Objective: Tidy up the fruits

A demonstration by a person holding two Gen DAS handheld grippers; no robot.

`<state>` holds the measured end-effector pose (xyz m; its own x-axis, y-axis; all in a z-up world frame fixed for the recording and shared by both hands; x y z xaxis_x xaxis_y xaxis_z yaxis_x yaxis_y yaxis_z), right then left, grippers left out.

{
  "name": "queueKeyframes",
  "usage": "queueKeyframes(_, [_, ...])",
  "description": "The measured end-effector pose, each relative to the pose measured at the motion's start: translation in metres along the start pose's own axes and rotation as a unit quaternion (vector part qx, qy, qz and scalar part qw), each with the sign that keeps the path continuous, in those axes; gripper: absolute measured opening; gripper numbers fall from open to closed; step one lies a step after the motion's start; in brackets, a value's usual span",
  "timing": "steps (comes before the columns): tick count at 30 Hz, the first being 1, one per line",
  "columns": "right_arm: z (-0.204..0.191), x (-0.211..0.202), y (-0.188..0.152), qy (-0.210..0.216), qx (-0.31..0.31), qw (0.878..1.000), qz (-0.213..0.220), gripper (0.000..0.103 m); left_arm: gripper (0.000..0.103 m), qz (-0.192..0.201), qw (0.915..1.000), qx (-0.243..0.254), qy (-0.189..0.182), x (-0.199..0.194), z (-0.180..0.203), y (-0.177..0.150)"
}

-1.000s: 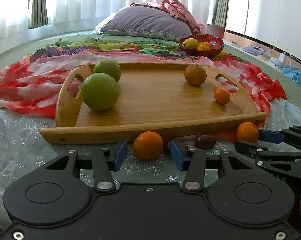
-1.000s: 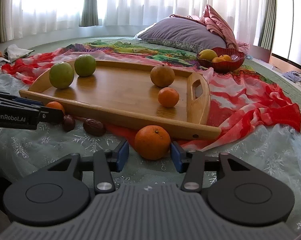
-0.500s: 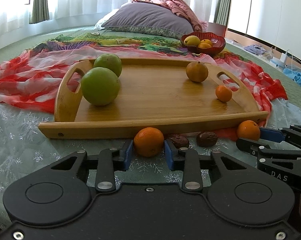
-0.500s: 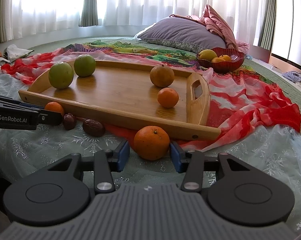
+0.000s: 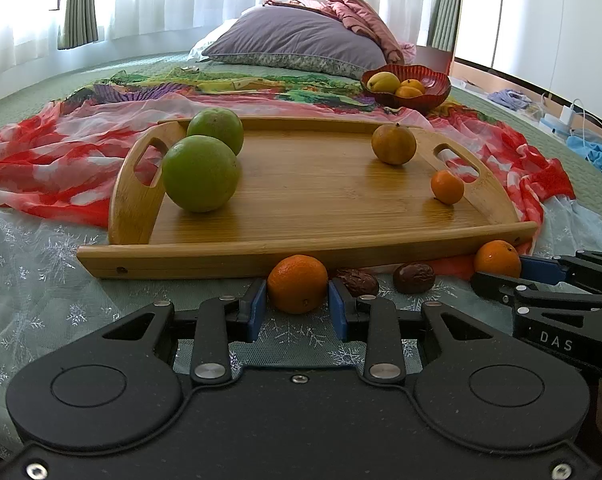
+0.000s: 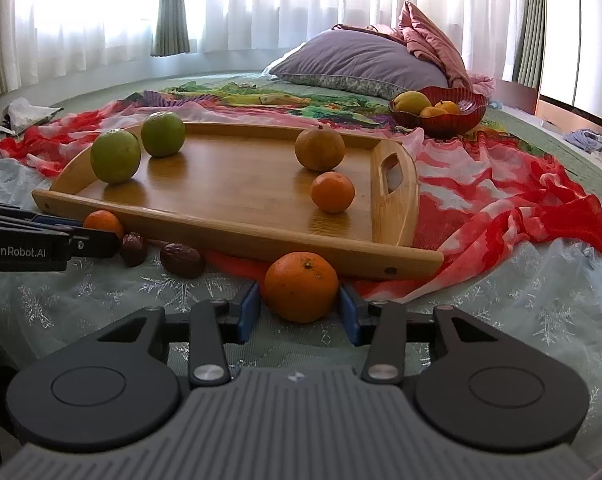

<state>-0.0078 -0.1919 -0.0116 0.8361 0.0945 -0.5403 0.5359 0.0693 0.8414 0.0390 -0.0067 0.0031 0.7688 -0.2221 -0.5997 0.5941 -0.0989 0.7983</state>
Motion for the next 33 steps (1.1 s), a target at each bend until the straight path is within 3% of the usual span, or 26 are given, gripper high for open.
queueKeyframes(12, [0.002,-0.004,0.002,-0.003,0.005,1.0,0.006,0.043,0.031,0.025,0.9995,0.019,0.007,-0.012,0.009,0.006])
queueKeyframes(33, [-0.007,-0.017,0.025,-0.005,0.004,0.998,0.054,0.043,0.031,0.056,0.9982,0.014,0.018,-0.013,0.005,0.03])
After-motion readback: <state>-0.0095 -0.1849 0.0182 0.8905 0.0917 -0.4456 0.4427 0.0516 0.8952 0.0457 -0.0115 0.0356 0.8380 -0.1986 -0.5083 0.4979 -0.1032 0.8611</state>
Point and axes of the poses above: each gripper's, at about its wrist camera, not at the fingertips, and x roughly the way its jaws point, z to its right, y to its top, the point moved 1 cm from there along x, roughly the way its jaws point, and after that the axes turned 1 degree about z, right-handed, at the moved point
